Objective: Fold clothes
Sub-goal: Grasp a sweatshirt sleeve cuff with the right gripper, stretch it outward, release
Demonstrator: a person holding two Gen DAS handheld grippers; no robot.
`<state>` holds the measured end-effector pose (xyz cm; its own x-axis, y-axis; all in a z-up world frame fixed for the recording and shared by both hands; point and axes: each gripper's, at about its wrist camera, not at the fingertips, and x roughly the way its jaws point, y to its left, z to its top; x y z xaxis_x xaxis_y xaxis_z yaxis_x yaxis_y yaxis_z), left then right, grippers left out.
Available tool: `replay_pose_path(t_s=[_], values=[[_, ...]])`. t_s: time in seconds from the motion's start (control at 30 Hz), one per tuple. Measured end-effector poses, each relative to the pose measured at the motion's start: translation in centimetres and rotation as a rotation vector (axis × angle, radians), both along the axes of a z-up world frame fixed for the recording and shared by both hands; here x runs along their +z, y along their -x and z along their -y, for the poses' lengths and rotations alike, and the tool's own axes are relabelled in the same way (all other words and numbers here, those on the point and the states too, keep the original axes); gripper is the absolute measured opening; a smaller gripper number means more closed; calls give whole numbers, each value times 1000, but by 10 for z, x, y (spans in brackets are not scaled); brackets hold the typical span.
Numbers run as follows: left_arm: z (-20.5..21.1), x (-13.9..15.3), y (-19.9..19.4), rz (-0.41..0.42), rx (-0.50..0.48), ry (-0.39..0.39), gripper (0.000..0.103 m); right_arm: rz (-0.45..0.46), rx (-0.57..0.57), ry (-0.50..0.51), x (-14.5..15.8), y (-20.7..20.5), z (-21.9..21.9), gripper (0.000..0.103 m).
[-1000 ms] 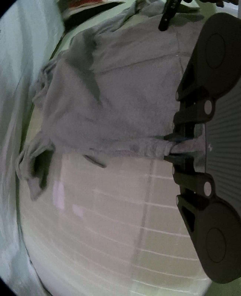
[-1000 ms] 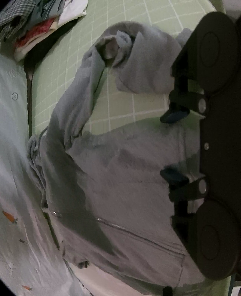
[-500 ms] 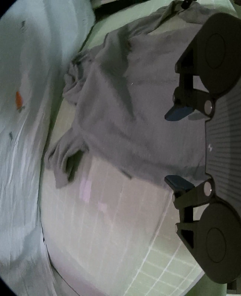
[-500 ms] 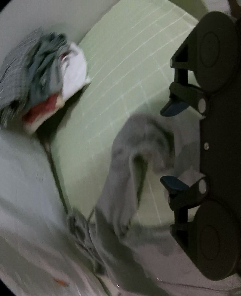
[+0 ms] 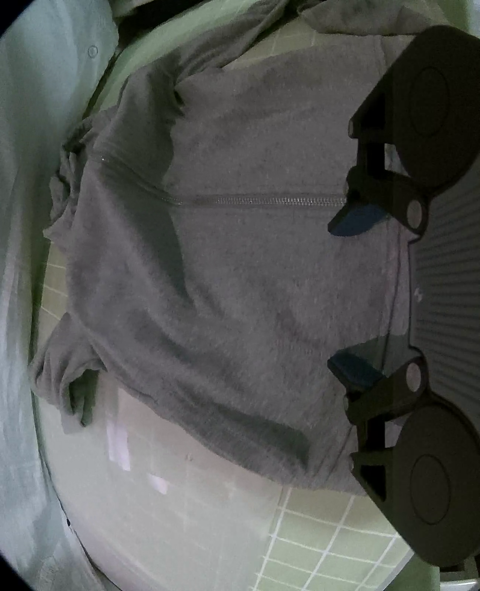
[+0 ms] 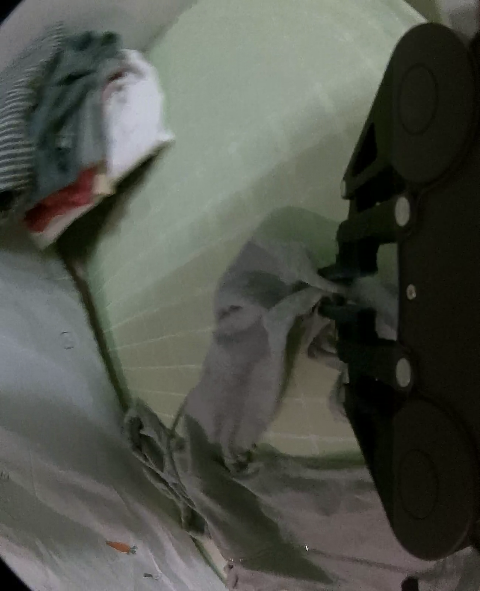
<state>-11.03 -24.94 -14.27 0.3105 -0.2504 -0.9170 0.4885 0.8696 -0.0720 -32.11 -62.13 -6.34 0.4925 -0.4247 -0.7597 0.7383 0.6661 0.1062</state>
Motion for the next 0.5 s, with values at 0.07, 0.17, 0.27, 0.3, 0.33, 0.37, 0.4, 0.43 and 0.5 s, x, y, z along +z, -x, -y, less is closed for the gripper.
replay_pose_path(t_s=[0.07,0.17,0.27,0.3,0.33,0.37,0.4,0.43,0.5], values=[[2,-2,1,4,3,-21,82,-15,2,79,9,-5,9,13],[3,-5,1,10,17,-48,89,-1,-26,186,28,-9,24,15],[3,-7,3,18,29,-51,92,26,-9,200,37,-8,30,39],[3,-8,3,20,32,-56,93,35,-19,188,37,-5,30,47],[4,-9,3,23,35,-60,96,45,-37,165,35,1,28,49],[4,-10,3,25,38,-65,98,46,-57,132,31,6,26,51],[5,-10,2,24,43,-67,99,48,-76,99,27,11,23,57],[5,-11,2,24,48,-68,101,43,-88,70,22,16,19,59],[6,-12,1,23,58,-71,103,24,-96,20,11,25,7,60]])
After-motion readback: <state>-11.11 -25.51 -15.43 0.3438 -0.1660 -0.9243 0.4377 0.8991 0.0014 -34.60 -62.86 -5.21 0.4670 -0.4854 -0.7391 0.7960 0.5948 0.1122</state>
